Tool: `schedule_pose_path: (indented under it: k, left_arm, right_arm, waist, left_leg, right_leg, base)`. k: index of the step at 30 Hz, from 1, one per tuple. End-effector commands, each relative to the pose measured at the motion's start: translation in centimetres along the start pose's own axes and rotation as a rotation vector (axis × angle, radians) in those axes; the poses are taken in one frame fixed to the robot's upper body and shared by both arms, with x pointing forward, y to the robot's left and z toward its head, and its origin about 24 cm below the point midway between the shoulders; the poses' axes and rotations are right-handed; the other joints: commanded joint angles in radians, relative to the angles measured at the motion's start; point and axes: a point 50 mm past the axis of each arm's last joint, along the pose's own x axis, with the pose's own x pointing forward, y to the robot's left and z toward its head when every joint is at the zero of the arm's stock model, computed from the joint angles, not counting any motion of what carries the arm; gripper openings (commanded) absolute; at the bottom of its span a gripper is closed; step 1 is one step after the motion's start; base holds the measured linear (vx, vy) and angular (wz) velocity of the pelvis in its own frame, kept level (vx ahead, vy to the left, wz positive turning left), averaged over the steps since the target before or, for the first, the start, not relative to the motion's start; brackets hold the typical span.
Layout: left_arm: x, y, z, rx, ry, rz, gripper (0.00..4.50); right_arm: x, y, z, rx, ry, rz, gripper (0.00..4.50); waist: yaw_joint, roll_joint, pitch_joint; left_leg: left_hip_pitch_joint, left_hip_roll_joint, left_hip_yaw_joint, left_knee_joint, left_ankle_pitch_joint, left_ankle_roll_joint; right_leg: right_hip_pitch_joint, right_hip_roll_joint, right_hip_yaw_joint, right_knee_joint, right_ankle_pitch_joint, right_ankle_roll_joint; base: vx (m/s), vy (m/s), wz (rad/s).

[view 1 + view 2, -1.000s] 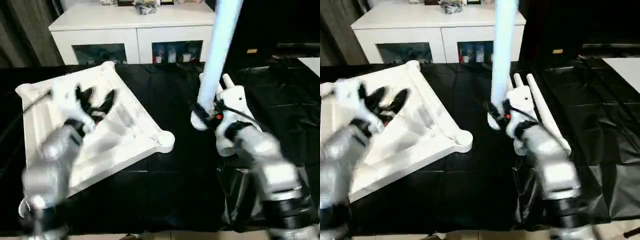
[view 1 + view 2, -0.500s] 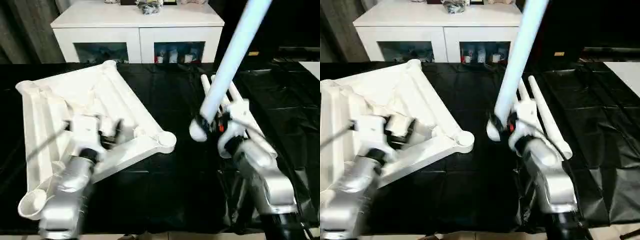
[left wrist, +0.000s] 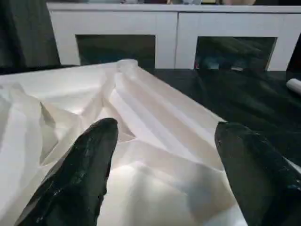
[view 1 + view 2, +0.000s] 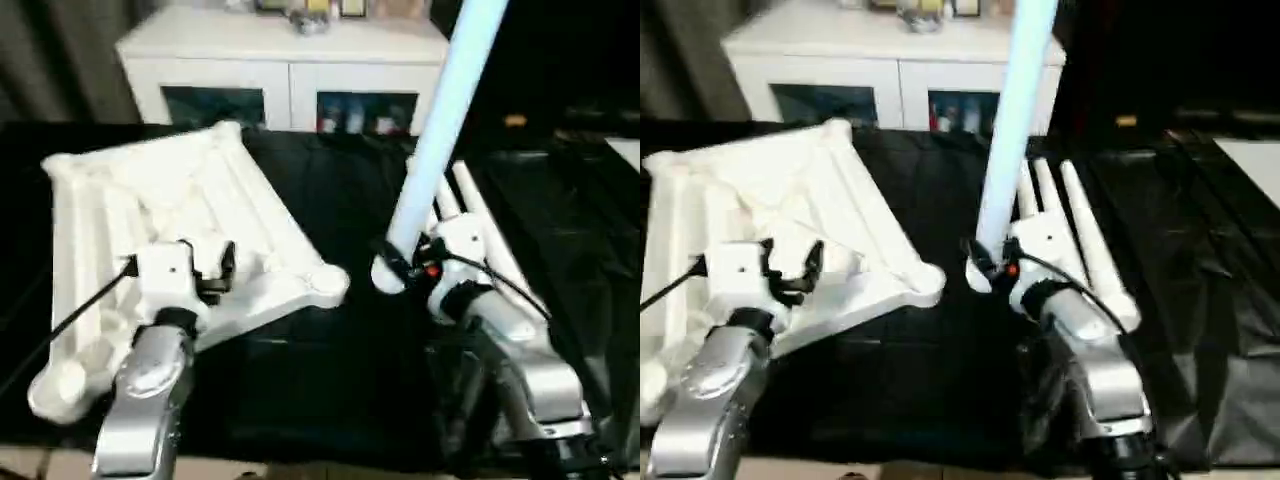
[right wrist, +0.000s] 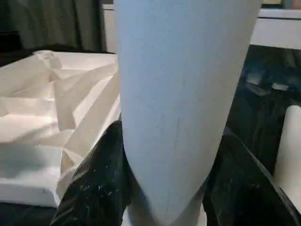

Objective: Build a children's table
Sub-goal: Move to table, then insert table leg to table base

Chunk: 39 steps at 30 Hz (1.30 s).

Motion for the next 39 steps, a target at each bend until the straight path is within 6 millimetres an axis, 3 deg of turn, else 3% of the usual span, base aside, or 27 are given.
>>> schedule_pose_path:
  k: [1, 3, 4, 6, 7, 8, 9, 13, 14, 16, 18, 19, 21, 22, 23, 24, 26, 28, 30, 31, 32, 33, 35, 36, 37, 38, 39]
  left_arm:
    - [0.3, -0.6, 0.8, 0.023, -0.026, -0.052, 3.73]
    - [0.4, -0.8, 0.7, 0.018, -0.016, -0.078, 3.73]
    - [0.5, -0.9, 0.5, 0.036, -0.005, -0.094, 3.73]
    - [0.5, -1.0, 0.4, 0.031, 0.003, -0.103, 3.73]
    - [0.5, -1.0, 0.3, 0.03, 0.007, -0.107, 3.73]
    - [0.5, -1.0, 0.3, 0.03, 0.008, -0.107, 3.73]
    - [0.5, -0.9, 0.2, 0.028, 0.012, -0.107, 3.73]
    - [0.0, -0.7, 0.0, 0.031, 0.026, -0.107, 3.73]
    - [0.0, -0.7, 0.0, 0.031, 0.027, -0.108, 3.73]
    - [-0.3, -0.6, -0.1, 0.033, 0.033, -0.109, 3.73]
    - [-0.4, -0.5, -0.1, 0.034, 0.033, -0.113, 3.73]
    - [-0.5, -0.5, 0.0, 0.035, 0.034, -0.122, 3.73]
    - [-0.5, -0.5, 0.0, 0.038, 0.036, -0.129, 3.73]
    - [-0.5, -0.5, -0.1, 0.039, 0.038, -0.134, 3.73]
    - [-0.5, -0.5, -0.1, 0.039, 0.038, -0.134, 3.73]
    - [-0.5, -0.5, -0.1, 0.04, 0.037, -0.146, 3.73]
    - [-0.3, -0.6, -0.4, 0.028, 0.054, -0.187, 3.73]
    - [-0.3, -1.1, -0.7, 0.023, 0.067, -0.287, 3.73]
    - [-0.6, -1.7, -0.9, -0.014, 0.081, -0.428, 3.91]
    - [-0.6, -1.9, -1.1, -0.008, 0.093, -0.489, 4.08]
    - [-0.6, -2.1, -1.5, 0.03, 0.142, -0.604, 4.08]
    - [-0.6, -2.1, -1.5, 0.03, 0.142, -0.604, 4.12]
    - [-0.3, -2.0, -2.2, 0.081, 0.22, -0.736, 4.38]
    - [0.0, -1.9, -2.2, 0.092, 0.236, -0.76, 4.38]
    - [0.1, -1.8, -2.3, 0.099, 0.246, -0.778, 4.38]
    - [0.7, -1.5, -2.3, 0.132, 0.26, -0.801, 4.38]
    - [1.5, -1.2, -2.2, 0.163, 0.283, -0.826, 4.38]
  right_arm:
    - [0.2, 0.8, 0.2, -0.009, -0.011, 0.055, 1.85]
    - [0.4, 0.9, 0.2, -0.005, -0.013, 0.058, 1.85]
    - [0.6, 1.0, 0.3, 0.005, -0.017, 0.061, 1.85]
    - [0.6, 1.0, 0.3, 0.007, -0.016, 0.061, 1.85]
    - [0.7, 1.0, 0.2, 0.008, -0.015, 0.067, 1.85]
    - [0.7, 1.0, 0.2, 0.008, -0.015, 0.069, 1.85]
    - [0.7, 1.1, 0.2, 0.007, -0.012, 0.075, 1.85]
    - [0.5, 1.2, 0.0, 0.016, -0.003, 0.096, 1.85]
    - [0.5, 1.2, 0.0, 0.017, -0.002, 0.097, 1.85]
    - [0.7, 1.3, -0.1, 0.023, -0.001, 0.104, 1.85]
    - [0.8, 1.4, -0.2, 0.025, -0.001, 0.107, 1.85]
    - [0.9, 1.6, -0.2, 0.027, 0.0, 0.111, 1.85]
    - [0.9, 1.6, -0.2, 0.026, 0.0, 0.112, 1.85]
    - [0.9, 1.6, -0.2, 0.025, 0.0, 0.113, 1.85]
    - [0.9, 1.6, -0.2, 0.025, 0.0, 0.113, 1.85]
    - [0.9, 1.5, -0.1, 0.025, -0.003, 0.111, 1.85]
    - [0.7, 1.1, 0.0, 0.022, -0.011, 0.1, 1.85]
    - [0.6, 0.7, 0.2, 0.015, -0.016, 0.086, 1.85]
    - [0.7, 0.3, 0.3, 0.016, -0.021, 0.079, 1.85]
    - [0.7, 0.2, 0.4, 0.013, -0.022, 0.079, 1.85]
    - [0.8, -0.1, 0.6, 0.006, -0.024, 0.086, 1.85]
    - [0.8, -0.1, 0.6, 0.006, -0.024, 0.086, 1.85]
    - [0.9, -0.5, 0.8, -0.001, -0.024, 0.107, 1.85]
    - [0.9, -0.6, 0.9, -0.005, -0.024, 0.121, 1.85]
    - [0.9, -0.6, 1.0, -0.008, -0.024, 0.13, 1.85]
    - [0.8, -0.7, 1.1, -0.009, -0.019, 0.149, 1.85]
    - [0.7, -0.9, 1.2, -0.016, -0.01, 0.179, 1.85]
  waist:
    - [0.049, -0.032, -0.057]
    - [0.053, -0.022, -0.055]
    - [0.051, -0.011, -0.057]
    - [0.049, -0.006, -0.055]
    - [0.046, 0.0, -0.057]
    - [0.044, -0.002, -0.057]
    - [0.041, 0.005, -0.058]
    - [0.034, 0.007, -0.065]
    - [0.032, 0.0, -0.064]
    - [0.03, 0.0, -0.054]
    - [0.027, -0.006, -0.05]
    - [0.025, 0.001, -0.042]
    - [0.018, 0.003, -0.038]
    - [0.015, 0.001, -0.035]
    - [0.014, 0.0, -0.039]
    - [0.013, 0.005, -0.039]
    - [0.015, 0.012, -0.061]
    - [0.02, 0.007, -0.085]
    - [0.023, 0.005, -0.098]
    - [0.026, 0.005, -0.106]
    - [0.028, 0.001, -0.101]
    - [0.03, 0.002, -0.101]
    - [0.032, 0.014, -0.091]
    - [0.029, 0.013, -0.083]
    - [0.026, 0.014, -0.067]
    - [0.025, 0.018, -0.062]
    - [0.023, 0.021, -0.055]
  left_leg:
    - [-0.011, 0.009, 0.015, -0.01, -0.039, 0.019]
    - [0.001, 0.023, 0.014, -0.038, -0.056, -0.005]
    - [0.014, 0.031, 0.016, -0.056, -0.115, -0.032]
    - [0.021, 0.037, 0.015, -0.064, -0.165, -0.039]
    - [0.031, 0.05, 0.012, -0.074, -0.227, -0.048]
    - [0.033, 0.055, 0.011, -0.078, -0.245, -0.05]
    - [0.037, 0.063, 0.006, -0.087, -0.276, -0.054]
    - [0.041, 0.072, 0.006, -0.101, -0.286, -0.055]
    - [0.045, 0.072, 0.009, -0.103, -0.305, -0.057]
    - [0.061, 0.066, 0.016, -0.109, -0.444, -0.072]
    - [0.072, 0.062, 0.019, -0.11, -0.509, -0.072]
    - [0.092, 0.058, 0.022, -0.111, -0.57, -0.062]
    - [0.1, 0.052, 0.022, -0.11, -0.599, -0.061]
    - [0.112, 0.053, 0.023, -0.114, -0.614, -0.06]
    - [0.109, 0.056, 0.021, -0.12, -0.587, -0.056]
    - [0.106, 0.057, 0.021, -0.123, -0.574, -0.053]
    - [0.085, 0.06, 0.022, -0.124, -0.407, -0.037]
    - [0.067, 0.061, 0.022, -0.092, -0.107, -0.023]
    - [0.06, 0.053, 0.021, -0.068, 0.096, -0.006]
    - [0.054, 0.044, 0.024, -0.043, 0.254, 0.017]
    - [0.038, 0.033, 0.034, -0.037, 0.216, 0.024]
    - [0.036, 0.031, 0.035, -0.039, 0.171, 0.022]
    - [0.038, 0.042, 0.034, -0.053, 0.012, 0.01]
    - [0.042, 0.044, 0.037, -0.061, -0.06, 0.0]
    - [0.049, 0.053, 0.035, -0.079, -0.236, -0.048]
    - [0.053, 0.055, 0.035, -0.085, -0.286, -0.062]
    - [0.061, 0.054, 0.034, -0.09, -0.369, -0.084]
  right_leg:
    - [0.043, -0.149, 0.115, -0.181, -0.528, 0.087]
    - [0.03, -0.119, 0.095, -0.171, -0.462, 0.092]
    - [0.025, -0.09, 0.07, -0.16, -0.361, 0.061]
    - [0.022, -0.084, 0.062, -0.159, -0.334, 0.03]
    - [0.019, -0.078, 0.058, -0.151, -0.281, -0.023]
    - [0.02, -0.077, 0.058, -0.148, -0.26, -0.037]
    - [0.023, -0.078, 0.056, -0.142, -0.223, -0.066]
    - [0.034, -0.085, 0.055, -0.133, -0.066, -0.125]
    - [0.036, -0.087, 0.054, -0.135, -0.08, -0.125]
    - [0.039, -0.093, 0.055, -0.155, -0.257, -0.102]
    - [0.043, -0.092, 0.051, -0.169, -0.36, -0.082]
    - [0.042, -0.089, 0.043, -0.189, -0.461, -0.062]
    - [0.05, -0.087, 0.034, -0.204, -0.515, -0.047]
    - [0.05, -0.086, 0.031, -0.214, -0.522, -0.04]
    - [0.066, -0.087, 0.033, -0.21, -0.484, -0.045]
    - [0.072, -0.087, 0.034, -0.207, -0.46, -0.05]
    - [0.09, -0.092, 0.048, -0.182, -0.231, -0.085]
    - [0.084, -0.098, 0.059, -0.129, 0.17, -0.129]
    - [0.076, -0.089, 0.059, -0.1, 0.41, -0.139]
    - [0.06, -0.073, 0.061, -0.072, 0.596, -0.147]
    - [0.046, -0.07, 0.069, -0.069, 0.618, -0.147]
    - [0.048, -0.071, 0.069, -0.07, 0.581, -0.144]
    - [0.038, -0.078, 0.068, -0.086, 0.396, -0.148]
    - [0.032, -0.078, 0.069, -0.097, 0.294, -0.151]
    - [0.033, -0.086, 0.072, -0.115, 0.039, -0.158]
    - [0.029, -0.086, 0.073, -0.121, -0.042, -0.154]
    - [0.023, -0.088, 0.077, -0.133, -0.187, -0.138]
  base:
    - [-0.033, -0.14, -0.07]
    - [-0.03, -0.116, -0.04]
    - [-0.024, -0.054, 0.01]
    - [-0.012, -0.027, 0.01]
    - [0.0, 0.0, 0.0]
    - [0.0, 0.0, 0.0]
    - [0.005, 0.069, 0.03]
    - [0.009, 0.083, -0.02]
    - [0.011, 0.08, -0.05]
    - [0.011, 0.059, -0.05]
    - [0.006, 0.026, -0.03]
    - [0.0, 0.0, 0.0]
    - [0.0, 0.0, 0.0]
    - [0.0, 0.0, 0.0]
    - [0.0, 0.0, 0.0]
    - [0.053, 0.024, -0.06]
    - [0.069, 0.02, -0.04]
    - [0.066, 0.009, 0.0]
    - [0.027, 0.003, 0.0]
    - [0.0, 0.0, 0.0]
    - [0.0, 0.0, 0.0]
    - [0.0, 0.0, 0.0]
    - [-0.057, -0.015, 0.01]
    - [-0.079, -0.015, 0.0]
    - [-0.094, -0.006, -0.01]
    - [-0.094, -0.006, -0.01]
    - [-0.099, 0.002, 0.0]
